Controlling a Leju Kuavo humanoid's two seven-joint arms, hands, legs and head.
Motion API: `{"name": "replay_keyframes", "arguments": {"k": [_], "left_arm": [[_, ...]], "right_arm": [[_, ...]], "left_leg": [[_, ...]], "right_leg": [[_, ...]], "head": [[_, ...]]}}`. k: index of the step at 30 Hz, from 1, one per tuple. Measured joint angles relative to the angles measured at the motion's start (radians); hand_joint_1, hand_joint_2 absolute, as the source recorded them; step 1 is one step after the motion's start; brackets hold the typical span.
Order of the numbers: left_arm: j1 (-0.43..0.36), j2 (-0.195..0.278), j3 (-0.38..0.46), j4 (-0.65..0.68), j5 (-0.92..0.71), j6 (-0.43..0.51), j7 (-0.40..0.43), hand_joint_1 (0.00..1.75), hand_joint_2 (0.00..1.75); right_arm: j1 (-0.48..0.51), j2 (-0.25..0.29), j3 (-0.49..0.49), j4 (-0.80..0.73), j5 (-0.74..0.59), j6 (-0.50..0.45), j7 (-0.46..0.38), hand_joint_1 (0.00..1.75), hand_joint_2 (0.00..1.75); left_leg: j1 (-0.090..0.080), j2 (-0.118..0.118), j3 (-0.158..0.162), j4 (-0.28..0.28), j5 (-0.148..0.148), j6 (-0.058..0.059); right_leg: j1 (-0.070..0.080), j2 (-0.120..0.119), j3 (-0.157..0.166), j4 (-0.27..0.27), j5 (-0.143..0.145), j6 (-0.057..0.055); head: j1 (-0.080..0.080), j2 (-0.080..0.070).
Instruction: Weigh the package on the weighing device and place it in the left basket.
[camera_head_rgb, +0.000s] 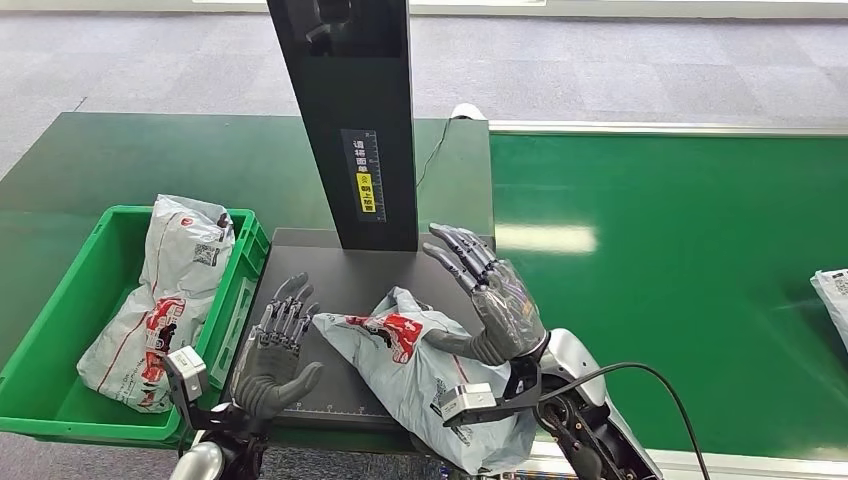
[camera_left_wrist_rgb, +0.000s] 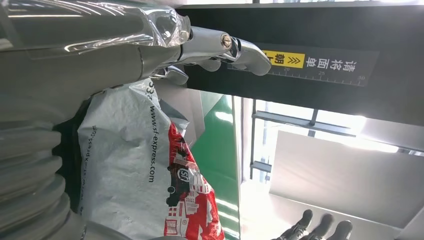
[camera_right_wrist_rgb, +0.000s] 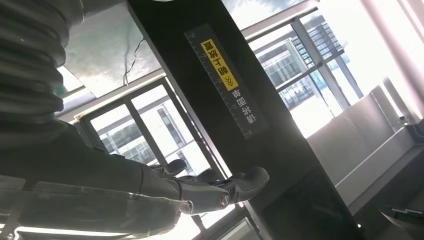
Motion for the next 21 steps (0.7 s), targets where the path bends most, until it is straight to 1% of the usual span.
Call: {"name": "replay_keyframes", "arguments": {"k": [3, 6, 9, 12, 13, 15, 17, 19, 21], "left_arm": [[0.001, 0.002, -0.001, 0.0, 0.001, 0.0, 0.0, 0.0, 1.75], [0.003, 0.004, -0.001, 0.0, 0.003, 0.001, 0.0, 0.0, 1.75], [0.003, 0.004, -0.001, 0.0, 0.003, 0.002, 0.0, 0.0, 1.75], [0.01, 0.007, -0.002, 0.0, -0.005, 0.006, -0.007, 0.0, 1.75], [0.013, 0.008, -0.002, -0.001, -0.024, 0.022, -0.013, 0.0, 1.75], [0.021, 0.008, -0.005, -0.011, -0.099, 0.082, -0.021, 0.0, 1.75], [0.03, 0.008, -0.008, -0.029, -0.165, 0.126, -0.021, 0.0, 1.75], [0.037, 0.007, -0.01, -0.042, -0.18, 0.132, -0.018, 0.0, 1.75], [0.041, 0.006, -0.011, -0.049, -0.182, 0.133, -0.016, 0.0, 1.75]], "right_arm": [[0.005, 0.0, -0.006, -0.001, 0.001, -0.002, 0.039, 0.0, 1.75], [0.007, -0.003, -0.013, 0.0, 0.009, 0.034, 0.093, 0.0, 1.75], [0.007, -0.004, -0.014, 0.001, 0.015, 0.048, 0.106, 0.0, 1.75], [0.007, -0.007, -0.017, 0.025, 0.019, 0.147, 0.163, 0.0, 1.75], [0.007, -0.007, -0.021, 0.034, 0.004, 0.174, 0.176, 0.0, 1.75], [0.005, -0.002, -0.037, 0.04, -0.05, 0.16, 0.179, 0.0, 1.75], [-0.004, 0.003, -0.057, 0.044, -0.089, 0.169, 0.219, 0.0, 1.75], [-0.015, 0.005, -0.072, 0.052, -0.102, 0.199, 0.258, 0.0, 1.75], [-0.02, 0.007, -0.082, 0.063, -0.112, 0.214, 0.269, 0.0, 1.75]], "left_leg": [[0.0, 0.0, 0.0, 0.0, 0.0, 0.0], [0.0, 0.0, 0.0, 0.0, 0.0, 0.0], [0.0, 0.0, 0.0, 0.0, 0.0, 0.0], [0.0, 0.0, 0.0, 0.0, 0.0, 0.0], [0.0, 0.0, 0.0, 0.0, 0.0, 0.0], [0.0, 0.0, -0.001, 0.0, 0.0, 0.0], [0.0, 0.0, -0.001, 0.0, 0.0, 0.0], [0.0, 0.0, -0.001, 0.0, 0.0, 0.0], [0.0, -0.001, -0.001, 0.0, 0.0, 0.0]], "right_leg": [[0.0, 0.0, 0.0, 0.0, 0.0, 0.0], [0.0, 0.0, 0.0, 0.0, 0.0, 0.0], [0.0, 0.0, 0.0, 0.0, 0.0, 0.0], [0.0, 0.0, 0.0, 0.0, 0.0, 0.0], [0.0, 0.0, 0.0, 0.0, 0.0, 0.0], [0.0, 0.0, 0.0, 0.0, 0.0, 0.0], [0.0, 0.0, 0.0, 0.0, 0.0, 0.0], [0.0, 0.0, 0.0, 0.0, 0.0, 0.0], [0.0, 0.0, 0.0, 0.0, 0.0, 0.0]], "head": [[0.0, 0.0], [0.0, 0.0], [0.0, 0.0], [0.0, 0.0], [0.0, 0.0], [0.0, 0.0], [0.0, 0.0], [0.0, 0.0], [0.0, 0.0]]}}
